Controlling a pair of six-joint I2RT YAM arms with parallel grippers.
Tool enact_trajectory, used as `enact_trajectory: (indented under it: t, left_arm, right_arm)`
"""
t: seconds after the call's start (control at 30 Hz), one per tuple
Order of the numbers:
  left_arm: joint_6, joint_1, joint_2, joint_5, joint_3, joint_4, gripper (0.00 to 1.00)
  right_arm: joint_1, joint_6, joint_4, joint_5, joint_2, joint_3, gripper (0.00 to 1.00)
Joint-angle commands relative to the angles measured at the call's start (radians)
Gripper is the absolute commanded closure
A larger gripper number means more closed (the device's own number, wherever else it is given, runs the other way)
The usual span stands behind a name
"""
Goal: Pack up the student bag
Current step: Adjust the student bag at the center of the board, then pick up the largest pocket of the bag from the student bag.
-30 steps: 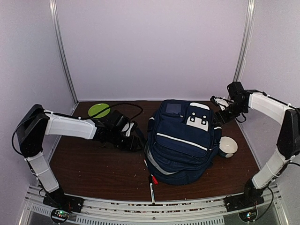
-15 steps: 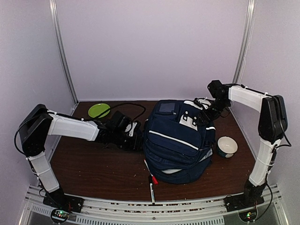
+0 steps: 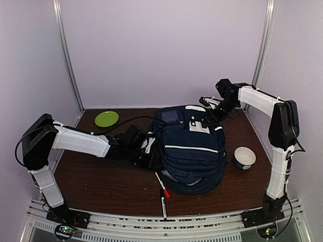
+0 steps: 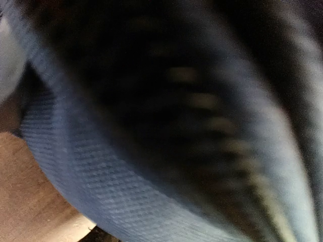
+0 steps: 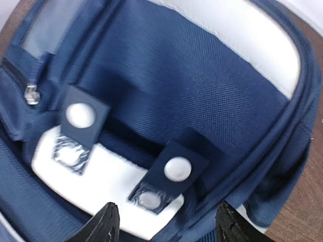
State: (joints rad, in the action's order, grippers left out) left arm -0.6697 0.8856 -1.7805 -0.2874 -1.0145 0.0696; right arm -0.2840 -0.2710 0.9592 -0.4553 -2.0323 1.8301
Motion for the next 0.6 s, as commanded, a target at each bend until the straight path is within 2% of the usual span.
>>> enact_trajectory:
  t: [0.0,0.33,0.47,0.57]
  left_arm:
    - [0.064,0.009,0.047,0.029,-0.034,0.018,0.42]
    - [0.064,0.009,0.295,0.106,0.195,0.183,0.4]
    - [0.057,0.008,0.421,0.188,0.233,0.237,0.39]
    - [0.07,0.0,0.467,0.243,0.237,0.232,0.29]
  right_arm:
    - [0.039,0.019,0.014,-0.054,0.163,-0.006,0.34]
    - [0.039,-0.027,-0.043,-0.108,0.543,-0.301,0.33]
    - [-0.058,-0.104,-0.077,-0.084,0.688,-0.426,0.35]
    - [-0.175,-0.174,-0.138,-0.026,0.791,-0.535,0.36]
